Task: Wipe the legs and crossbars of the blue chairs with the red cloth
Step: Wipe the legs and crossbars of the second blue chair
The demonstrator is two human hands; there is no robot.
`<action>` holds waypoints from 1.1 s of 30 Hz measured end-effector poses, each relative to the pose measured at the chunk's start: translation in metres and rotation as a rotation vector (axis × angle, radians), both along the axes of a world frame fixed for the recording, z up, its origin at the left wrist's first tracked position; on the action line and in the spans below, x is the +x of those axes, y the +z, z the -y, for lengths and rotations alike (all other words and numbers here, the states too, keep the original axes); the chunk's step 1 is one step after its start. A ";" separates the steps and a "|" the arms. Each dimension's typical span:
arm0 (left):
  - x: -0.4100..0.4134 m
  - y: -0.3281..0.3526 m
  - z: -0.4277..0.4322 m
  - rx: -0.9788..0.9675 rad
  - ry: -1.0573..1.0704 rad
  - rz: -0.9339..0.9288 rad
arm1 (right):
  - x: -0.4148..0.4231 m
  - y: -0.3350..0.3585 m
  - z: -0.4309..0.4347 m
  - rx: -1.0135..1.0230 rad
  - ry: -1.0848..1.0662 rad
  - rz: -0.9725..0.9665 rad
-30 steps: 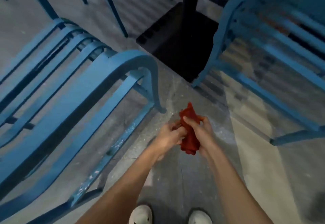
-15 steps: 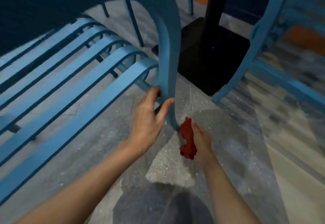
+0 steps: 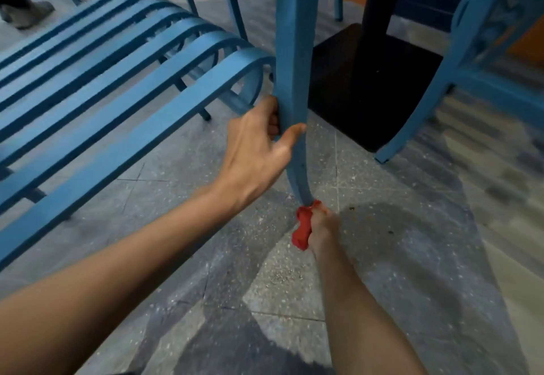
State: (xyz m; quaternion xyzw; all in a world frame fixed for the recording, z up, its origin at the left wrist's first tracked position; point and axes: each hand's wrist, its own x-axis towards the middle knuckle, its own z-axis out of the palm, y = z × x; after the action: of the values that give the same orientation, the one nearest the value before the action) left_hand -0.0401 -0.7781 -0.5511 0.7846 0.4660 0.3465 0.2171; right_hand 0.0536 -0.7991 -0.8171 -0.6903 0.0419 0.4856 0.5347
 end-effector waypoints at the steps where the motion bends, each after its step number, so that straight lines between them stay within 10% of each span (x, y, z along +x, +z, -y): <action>1: 0.001 0.001 0.000 -0.006 -0.001 -0.007 | -0.001 0.003 -0.004 0.021 -0.059 0.004; 33: -0.001 0.002 0.006 -0.128 0.011 0.105 | -0.019 0.035 0.007 0.152 -0.197 0.189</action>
State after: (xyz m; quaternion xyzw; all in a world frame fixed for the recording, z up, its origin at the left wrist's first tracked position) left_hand -0.0410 -0.7837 -0.5496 0.7473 0.4796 0.3577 0.2891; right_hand 0.0345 -0.8061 -0.7819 -0.6832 0.0220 0.3652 0.6320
